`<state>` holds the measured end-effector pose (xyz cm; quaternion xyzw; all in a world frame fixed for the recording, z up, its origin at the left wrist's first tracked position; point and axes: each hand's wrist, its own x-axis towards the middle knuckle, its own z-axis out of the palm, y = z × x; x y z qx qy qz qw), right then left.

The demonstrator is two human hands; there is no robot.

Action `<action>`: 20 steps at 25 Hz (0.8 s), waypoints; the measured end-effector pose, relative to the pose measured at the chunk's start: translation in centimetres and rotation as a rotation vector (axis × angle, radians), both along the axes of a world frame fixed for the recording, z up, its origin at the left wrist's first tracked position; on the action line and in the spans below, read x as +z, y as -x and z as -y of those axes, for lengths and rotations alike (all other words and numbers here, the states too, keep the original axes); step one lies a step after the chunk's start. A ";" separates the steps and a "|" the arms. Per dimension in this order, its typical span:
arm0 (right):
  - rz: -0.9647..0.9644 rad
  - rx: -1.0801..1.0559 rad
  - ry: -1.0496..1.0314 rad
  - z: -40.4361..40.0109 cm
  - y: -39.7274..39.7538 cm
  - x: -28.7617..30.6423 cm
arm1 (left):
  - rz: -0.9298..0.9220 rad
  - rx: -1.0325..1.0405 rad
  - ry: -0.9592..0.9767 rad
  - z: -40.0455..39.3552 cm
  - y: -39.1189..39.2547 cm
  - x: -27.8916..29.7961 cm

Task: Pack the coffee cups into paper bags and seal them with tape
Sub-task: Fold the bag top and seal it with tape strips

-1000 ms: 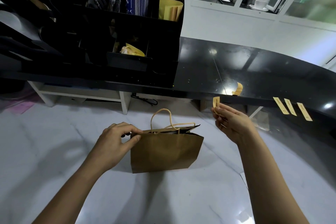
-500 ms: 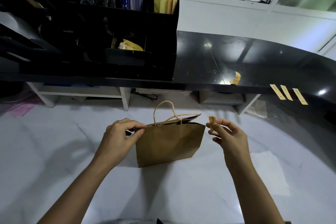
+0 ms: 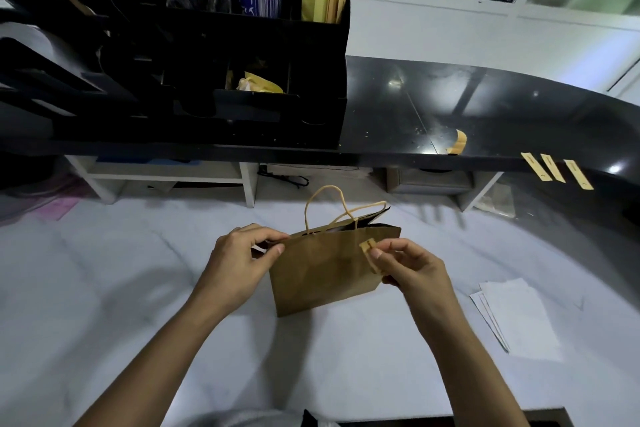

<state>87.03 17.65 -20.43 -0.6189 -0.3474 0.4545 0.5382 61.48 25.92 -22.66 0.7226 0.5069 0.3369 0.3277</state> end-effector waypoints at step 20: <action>-0.144 -0.194 0.126 -4.1 12.0 -0.7 | -0.051 0.003 -0.104 0.5 0.4 -0.2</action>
